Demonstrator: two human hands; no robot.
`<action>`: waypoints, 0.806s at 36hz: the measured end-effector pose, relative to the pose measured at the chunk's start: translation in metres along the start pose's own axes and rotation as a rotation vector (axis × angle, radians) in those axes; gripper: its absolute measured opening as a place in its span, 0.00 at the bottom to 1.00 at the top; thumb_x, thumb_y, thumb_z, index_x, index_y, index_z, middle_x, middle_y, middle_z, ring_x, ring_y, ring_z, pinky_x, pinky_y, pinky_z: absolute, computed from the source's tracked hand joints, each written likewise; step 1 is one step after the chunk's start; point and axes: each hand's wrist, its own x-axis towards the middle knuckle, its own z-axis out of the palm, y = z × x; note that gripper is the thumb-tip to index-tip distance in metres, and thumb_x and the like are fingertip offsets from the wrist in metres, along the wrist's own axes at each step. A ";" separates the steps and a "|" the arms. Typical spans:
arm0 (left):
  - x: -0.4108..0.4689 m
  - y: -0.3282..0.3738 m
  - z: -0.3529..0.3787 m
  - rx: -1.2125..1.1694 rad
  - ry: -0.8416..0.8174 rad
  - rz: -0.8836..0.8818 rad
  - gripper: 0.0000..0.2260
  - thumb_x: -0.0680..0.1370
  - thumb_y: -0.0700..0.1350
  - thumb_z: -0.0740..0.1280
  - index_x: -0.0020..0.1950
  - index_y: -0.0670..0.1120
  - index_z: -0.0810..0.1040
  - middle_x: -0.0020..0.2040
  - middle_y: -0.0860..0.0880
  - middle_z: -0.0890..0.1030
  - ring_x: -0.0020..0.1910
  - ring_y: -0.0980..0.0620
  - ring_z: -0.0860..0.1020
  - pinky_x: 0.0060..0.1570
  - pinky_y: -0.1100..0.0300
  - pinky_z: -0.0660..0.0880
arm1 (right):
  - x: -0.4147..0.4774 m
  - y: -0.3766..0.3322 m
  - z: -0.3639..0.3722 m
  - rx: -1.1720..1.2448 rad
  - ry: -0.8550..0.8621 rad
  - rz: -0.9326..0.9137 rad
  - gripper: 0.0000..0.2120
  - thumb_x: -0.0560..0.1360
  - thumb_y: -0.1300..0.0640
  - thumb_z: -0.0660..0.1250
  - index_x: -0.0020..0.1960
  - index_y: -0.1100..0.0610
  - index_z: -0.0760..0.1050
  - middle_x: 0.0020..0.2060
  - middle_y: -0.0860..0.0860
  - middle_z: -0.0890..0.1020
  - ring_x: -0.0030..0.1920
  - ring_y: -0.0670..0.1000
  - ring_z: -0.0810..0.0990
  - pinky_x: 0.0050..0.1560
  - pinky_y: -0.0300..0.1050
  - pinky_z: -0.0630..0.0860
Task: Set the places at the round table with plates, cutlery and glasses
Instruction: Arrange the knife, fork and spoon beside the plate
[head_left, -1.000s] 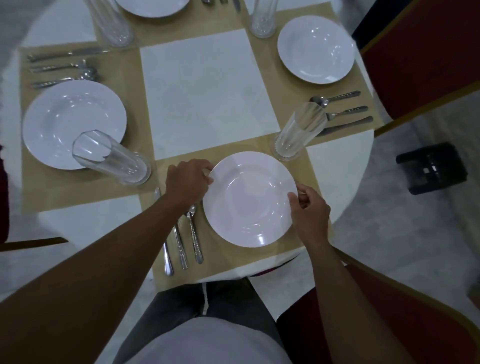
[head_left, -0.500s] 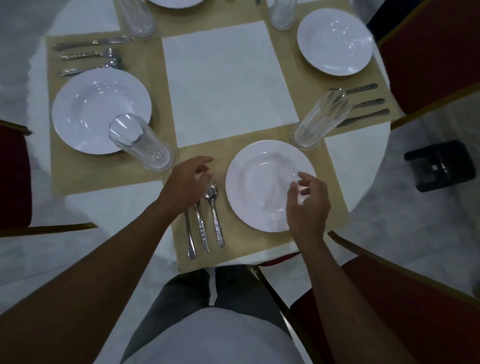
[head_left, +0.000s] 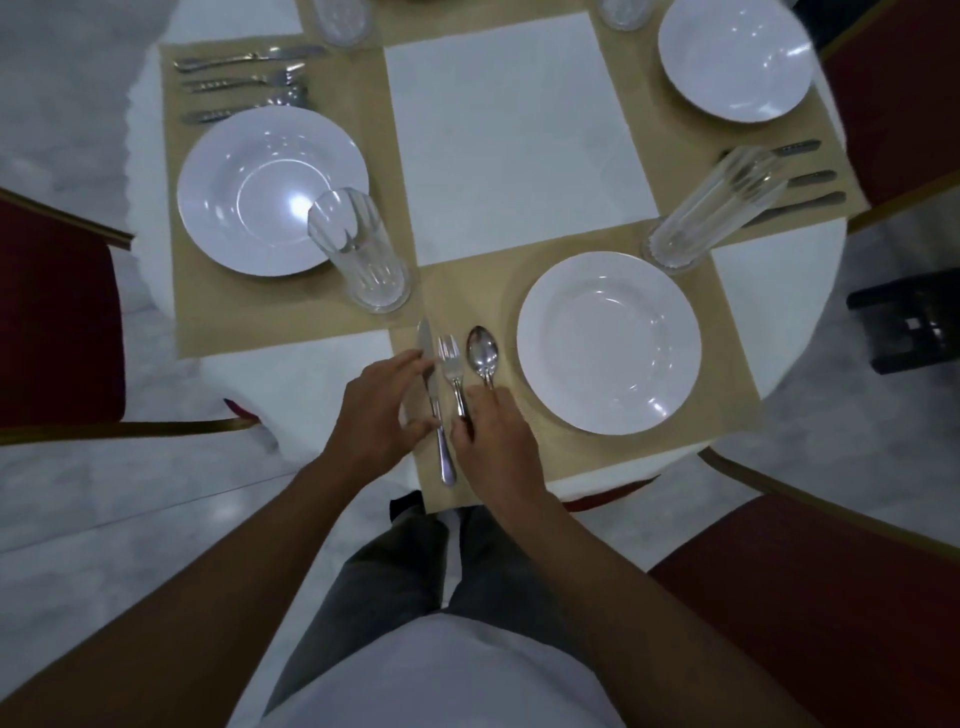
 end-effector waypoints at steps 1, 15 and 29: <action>-0.001 -0.001 0.002 0.015 -0.002 0.021 0.36 0.68 0.55 0.77 0.73 0.49 0.71 0.74 0.48 0.69 0.71 0.47 0.69 0.67 0.45 0.68 | 0.000 -0.001 0.002 -0.007 0.008 0.007 0.09 0.81 0.57 0.64 0.60 0.57 0.76 0.51 0.52 0.77 0.46 0.49 0.76 0.42 0.38 0.68; -0.011 -0.005 0.017 0.131 -0.108 0.014 0.37 0.76 0.64 0.65 0.80 0.51 0.56 0.81 0.51 0.50 0.80 0.48 0.47 0.76 0.46 0.51 | 0.008 -0.008 0.005 -0.088 -0.009 0.025 0.14 0.81 0.59 0.65 0.66 0.58 0.76 0.57 0.54 0.79 0.51 0.51 0.79 0.48 0.38 0.72; -0.013 0.001 0.018 0.107 -0.089 -0.027 0.38 0.75 0.65 0.64 0.80 0.51 0.56 0.81 0.52 0.50 0.80 0.49 0.46 0.77 0.46 0.51 | 0.004 0.003 -0.001 0.014 0.087 0.068 0.10 0.82 0.58 0.65 0.63 0.58 0.76 0.53 0.52 0.79 0.48 0.47 0.77 0.46 0.39 0.74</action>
